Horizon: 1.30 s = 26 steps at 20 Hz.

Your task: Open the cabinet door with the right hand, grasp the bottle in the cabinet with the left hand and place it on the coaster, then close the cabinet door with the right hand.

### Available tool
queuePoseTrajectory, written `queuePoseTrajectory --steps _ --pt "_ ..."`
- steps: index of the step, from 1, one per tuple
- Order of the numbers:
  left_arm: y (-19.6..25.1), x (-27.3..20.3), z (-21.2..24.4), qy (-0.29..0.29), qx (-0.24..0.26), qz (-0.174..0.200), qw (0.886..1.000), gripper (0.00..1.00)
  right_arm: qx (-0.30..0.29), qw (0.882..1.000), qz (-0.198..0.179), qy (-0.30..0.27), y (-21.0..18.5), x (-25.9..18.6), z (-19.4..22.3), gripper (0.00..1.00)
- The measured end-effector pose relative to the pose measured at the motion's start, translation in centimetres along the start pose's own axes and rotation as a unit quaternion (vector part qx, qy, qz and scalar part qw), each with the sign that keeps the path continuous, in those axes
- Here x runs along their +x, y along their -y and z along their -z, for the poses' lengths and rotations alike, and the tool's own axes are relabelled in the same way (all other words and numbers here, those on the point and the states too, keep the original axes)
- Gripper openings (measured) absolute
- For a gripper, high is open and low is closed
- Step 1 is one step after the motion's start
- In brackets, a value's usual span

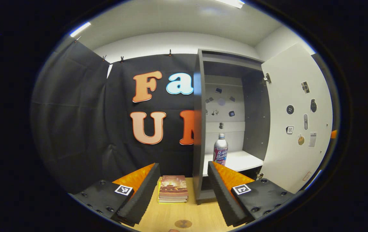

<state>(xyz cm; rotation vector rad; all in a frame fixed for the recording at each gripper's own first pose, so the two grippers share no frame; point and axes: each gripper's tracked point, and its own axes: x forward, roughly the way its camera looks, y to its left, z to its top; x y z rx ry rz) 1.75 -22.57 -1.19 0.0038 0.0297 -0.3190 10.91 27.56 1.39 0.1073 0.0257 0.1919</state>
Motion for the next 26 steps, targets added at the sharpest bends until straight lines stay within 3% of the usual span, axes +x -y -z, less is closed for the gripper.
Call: queuePoseTrajectory --steps 2,3,6,7,11,13,21,26 --pt "2.0 1.1 -0.2 0.003 0.001 0.014 1.0 0.94 -0.009 1.0 0.016 0.001 0.8 0.1 0.0 0.24" --pt "3.0 1.8 -0.3 0.003 0.001 0.021 1.0 0.94 -0.013 1.0 0.024 0.002 1.3 0.0 0.0 0.22" --pt "6.1 3.9 0.0 0.005 -0.006 0.042 0.999 0.95 -0.016 0.999 0.042 0.002 2.3 0.0 -0.1 0.39" --pt "7.0 4.7 0.0 0.005 -0.007 0.048 0.999 0.96 -0.015 0.999 0.047 0.003 2.4 0.0 -0.1 0.55" --pt "9.6 8.5 0.0 0.008 -0.012 0.056 0.998 0.94 -0.011 0.997 0.071 0.002 3.2 0.1 -0.1 0.88" --pt "10.6 10.4 0.2 0.007 -0.018 0.06 0.998 0.94 -0.01 0.997 0.081 0.0 3.8 0.3 0.1 0.93" --pt "15.0 19.4 2.3 -0.006 0.004 0.073 0.997 0.97 0.004 0.993 0.12 -0.009 6.8 0.2 0.9 0.93" --pt "15.1 24.8 3.9 -0.01 0.025 0.049 0.998 0.94 0.012 0.989 0.148 -0.018 9.0 -0.3 1.9 0.93"
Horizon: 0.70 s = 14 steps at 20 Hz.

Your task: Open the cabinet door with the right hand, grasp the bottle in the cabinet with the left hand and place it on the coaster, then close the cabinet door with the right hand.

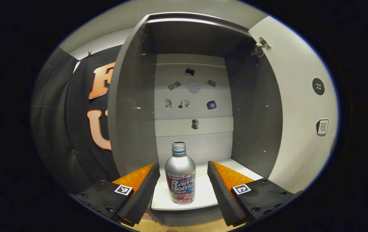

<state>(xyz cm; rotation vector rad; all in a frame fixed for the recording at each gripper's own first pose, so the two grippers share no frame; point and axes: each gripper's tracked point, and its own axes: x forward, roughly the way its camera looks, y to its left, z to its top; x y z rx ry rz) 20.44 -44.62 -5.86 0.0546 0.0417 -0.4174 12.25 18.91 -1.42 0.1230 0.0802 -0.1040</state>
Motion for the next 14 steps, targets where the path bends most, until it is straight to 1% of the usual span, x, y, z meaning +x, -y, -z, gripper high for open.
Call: queuePoseTrajectory --steps 1,2,4,6,7,8,9,10,11,12,13,14 --pt "0.0 0.9 0.4 -0.002 0.001 -0.002 1.0 0.97 0.001 1.0 0.006 -0.003 0.5 0.1 0.3 0.93" --pt "0.0 1.7 0.9 -0.006 0.002 -0.004 1.0 0.93 0.001 1.0 0.01 -0.006 0.9 0.0 0.6 0.93" --pt "0.0 3.1 1.9 -0.014 -0.004 -0.004 1.0 0.97 0.004 1.0 0.019 -0.012 1.7 0.1 1.2 0.93" --pt "0.0 4.2 2.8 -0.021 -0.005 -0.004 1.0 0.97 0.006 1.0 0.024 -0.018 2.0 0.2 1.7 0.93" --pt "0.0 4.7 3.0 -0.022 -0.003 -0.005 1.0 0.94 0.005 0.999 0.025 -0.021 2.0 0.4 1.9 0.93" --pt "0.0 5.1 3.1 -0.023 -0.001 -0.007 1.0 0.94 0.004 0.999 0.026 -0.024 2.0 0.5 2.0 0.93" --pt "0.0 5.4 3.3 -0.024 0.001 -0.009 1.0 0.97 0.003 0.999 0.025 -0.027 1.9 0.7 2.2 0.93" --pt "-0.1 5.8 3.6 -0.027 -0.002 -0.01 1.0 0.94 0.003 0.999 0.024 -0.029 1.8 0.8 2.2 0.93" --pt "-0.1 6.1 3.9 -0.032 -0.007 -0.009 0.999 0.97 0.003 0.999 0.023 -0.031 1.6 1.0 2.3 0.93" --pt "-0.1 6.4 4.4 -0.038 -0.014 -0.006 0.999 0.97 0.003 0.999 0.023 -0.032 1.4 1.1 2.4 0.98" --pt "-0.1 6.6 4.7 -0.042 -0.019 -0.004 0.999 1.0 0.003 0.999 0.022 -0.034 1.3 1.5 2.5 0.98" --pt "-0.1 6.7 4.9 -0.045 -0.02 -0.004 0.999 0.97 0.004 0.999 0.021 -0.036 1.1 1.6 2.8 0.98"
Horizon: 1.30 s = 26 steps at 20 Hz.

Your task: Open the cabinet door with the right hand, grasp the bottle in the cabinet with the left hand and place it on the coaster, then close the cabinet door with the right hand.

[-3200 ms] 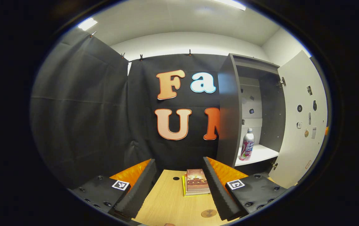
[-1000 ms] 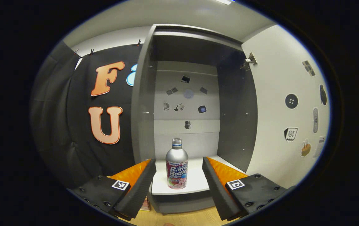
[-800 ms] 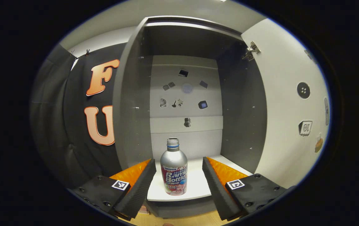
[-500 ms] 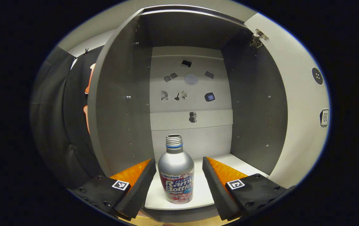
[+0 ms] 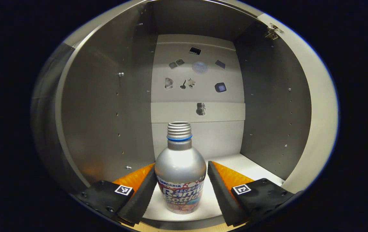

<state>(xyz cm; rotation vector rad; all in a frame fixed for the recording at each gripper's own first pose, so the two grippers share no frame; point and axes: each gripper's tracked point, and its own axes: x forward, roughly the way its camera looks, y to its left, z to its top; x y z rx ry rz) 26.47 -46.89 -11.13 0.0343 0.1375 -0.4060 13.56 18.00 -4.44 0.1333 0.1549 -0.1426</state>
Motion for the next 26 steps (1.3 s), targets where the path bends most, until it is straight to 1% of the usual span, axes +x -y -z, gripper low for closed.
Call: queuePoseTrajectory --steps 1,2,3,4,5,7,8,9,10,11,12,13,15,16,17,19,20,21,22,23,24,25,26 --pt "-0.2 0.0 0.0 0.0 0.001 -0.002 1.0 0.95 0.001 1.0 -0.001 -0.001 -0.1 0.1 0.1 0.98" --pt "-0.3 -0.1 0.0 0.0 0.0 -0.001 1.0 0.89 0.001 1.0 -0.001 -0.002 -0.2 0.2 0.2 0.93" --pt "-0.2 -0.3 -0.1 -0.001 -0.003 0.002 1.0 0.87 0.001 1.0 -0.001 -0.002 -0.3 0.3 0.2 0.93" --pt "-0.2 -0.6 -0.2 0.0 -0.01 0.004 1.0 0.86 0.002 1.0 -0.002 -0.002 -0.4 0.4 0.2 0.98" --pt "-0.2 -1.1 -0.2 -0.001 -0.017 0.006 1.0 0.86 0.003 1.0 -0.003 -0.001 -0.5 0.4 0.1 0.93" --pt "0.3 -2.6 -0.3 -0.004 -0.03 0.021 0.999 0.86 0.005 1.0 -0.006 0.0 -0.9 0.5 0.1 0.93" --pt "0.4 -3.4 -0.5 -0.003 -0.033 0.027 0.999 0.86 0.006 1.0 -0.009 0.001 -1.1 0.6 0.0 0.98" --pt "0.4 -4.1 -1.0 0.001 -0.035 0.033 0.999 0.86 0.007 1.0 -0.011 0.002 -1.3 0.6 -0.1 0.98" --pt "0.4 -5.0 -1.2 0.004 -0.034 0.038 0.999 0.86 0.007 1.0 -0.014 0.004 -1.5 0.6 -0.2 0.93" --pt "0.4 -5.9 -1.5 0.007 -0.032 0.042 0.999 0.86 0.006 1.0 -0.017 0.004 -1.8 0.7 -0.2 0.93" --pt "0.2 -6.9 -1.8 0.009 -0.03 0.044 0.999 0.86 0.004 1.0 -0.021 0.005 -2.1 0.7 -0.3 0.98" --pt "0.0 -7.9 -2.0 0.013 -0.026 0.045 0.999 0.86 0.002 1.0 -0.024 0.006 -2.4 0.7 -0.3 0.98" --pt "-0.9 -9.8 -2.4 0.023 -0.01 0.04 0.999 0.86 -0.001 0.999 -0.031 0.007 -3.0 0.4 -0.1 0.99" --pt "-1.5 -10.7 -2.5 0.029 0.0 0.035 0.999 0.86 -0.002 0.999 -0.035 0.007 -3.2 0.2 -0.1 0.93" --pt "-2.1 -11.7 -2.5 0.033 0.009 0.03 0.999 0.86 -0.003 0.999 -0.037 0.007 -3.6 0.2 -0.3 0.99" --pt "-3.4 -13.7 -2.4 0.038 0.02 0.023 0.999 0.86 -0.005 0.999 -0.041 0.007 -3.8 -0.2 -0.1 0.99" --pt "-4.0 -14.5 -2.2 0.037 0.022 0.019 0.999 0.86 -0.004 0.999 -0.044 0.007 -4.0 -0.5 0.0 0.99" --pt "-4.5 -15.4 -1.9 0.034 0.02 0.018 0.999 0.86 -0.004 0.999 -0.045 0.007 -4.0 -0.8 0.0 0.93" --pt "-5.1 -16.3 -1.5 0.032 0.016 0.018 0.999 0.86 -0.004 0.999 -0.045 0.009 -4.1 -1.1 -0.1 0.99" --pt "-5.8 -17.1 -0.9 0.029 0.014 0.015 0.999 0.84 -0.005 0.999 -0.046 0.011 -4.1 -1.4 -0.2 0.99" --pt "-6.5 -17.7 -0.4 0.026 0.012 0.011 1.0 0.86 -0.005 0.999 -0.046 0.012 -4.1 -1.7 -0.3 0.99" --pt "-7.1 -18.4 0.3 0.022 0.009 0.008 1.0 0.86 -0.006 0.999 -0.046 0.013 -4.2 -2.0 -0.3 0.99" --pt "-7.9 -19.3 1.0 0.02 0.007 0.003 1.0 0.86 -0.008 0.999 -0.044 0.013 -4.1 -2.3 -0.3 0.93"
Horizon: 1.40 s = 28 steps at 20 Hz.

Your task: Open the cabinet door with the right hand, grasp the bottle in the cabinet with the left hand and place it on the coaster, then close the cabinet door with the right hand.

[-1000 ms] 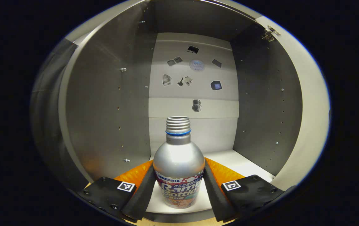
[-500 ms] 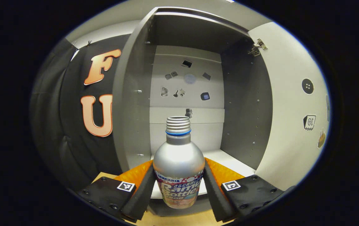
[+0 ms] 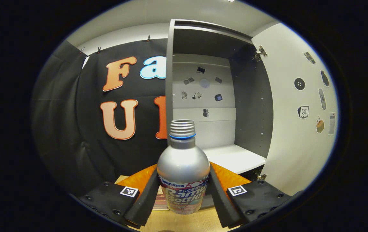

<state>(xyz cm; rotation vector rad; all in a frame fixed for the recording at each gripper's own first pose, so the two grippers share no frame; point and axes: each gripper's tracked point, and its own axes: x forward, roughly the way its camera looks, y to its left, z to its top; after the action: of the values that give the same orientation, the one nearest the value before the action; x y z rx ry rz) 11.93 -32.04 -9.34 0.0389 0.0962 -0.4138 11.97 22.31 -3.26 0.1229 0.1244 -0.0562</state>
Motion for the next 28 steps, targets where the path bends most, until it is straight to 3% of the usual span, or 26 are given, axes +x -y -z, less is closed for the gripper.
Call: queuePoseTrajectory --steps 1,4,5,13,19,20,22,23,27,28 --pt "-0.7 -0.7 0.6 -0.001 0.0 -0.006 1.0 0.86 -0.004 1.0 0.004 0.001 0.0 -0.2 -0.2 0.99" --pt "-2.7 -3.2 3.3 -0.013 -0.002 -0.021 1.0 0.86 -0.014 1.0 0.001 0.002 -0.7 -1.4 -0.2 0.99" --pt "-3.2 -3.8 4.4 -0.019 -0.01 -0.023 1.0 0.86 -0.016 1.0 -0.001 0.002 -1.0 -1.7 -0.4 0.93" --pt "-8.0 -7.8 13.4 -0.057 -0.023 -0.059 0.996 0.86 -0.022 1.0 -0.006 0.002 -2.3 -3.2 -0.6 0.93" --pt "-8.7 -8.3 20.0 -0.079 -0.04 -0.059 0.994 0.86 -0.029 1.0 -0.008 -0.001 -3.9 -4.1 -0.6 0.93" --pt "-8.4 -8.3 20.7 -0.077 -0.035 -0.058 0.995 0.86 -0.026 1.0 -0.009 0.0 -4.2 -4.2 -0.8 0.99" --pt "-8.1 -8.1 22.7 -0.083 -0.026 -0.054 0.995 0.86 -0.018 1.0 -0.006 0.003 -4.5 -4.4 -0.7 0.99" --pt "-7.8 -7.9 23.8 -0.087 -0.026 -0.05 0.995 0.84 -0.016 1.0 -0.002 0.004 -4.6 -4.5 -0.8 0.93" --pt "-6.6 -7.3 27.8 -0.109 -0.033 -0.035 0.993 0.86 -0.014 1.0 0.014 0.002 -4.3 -5.0 -1.0 0.99" --pt "-6.4 -7.1 28.4 -0.109 -0.036 -0.033 0.993 0.86 -0.015 1.0 0.018 0.001 -4.3 -5.0 -1.0 0.93"
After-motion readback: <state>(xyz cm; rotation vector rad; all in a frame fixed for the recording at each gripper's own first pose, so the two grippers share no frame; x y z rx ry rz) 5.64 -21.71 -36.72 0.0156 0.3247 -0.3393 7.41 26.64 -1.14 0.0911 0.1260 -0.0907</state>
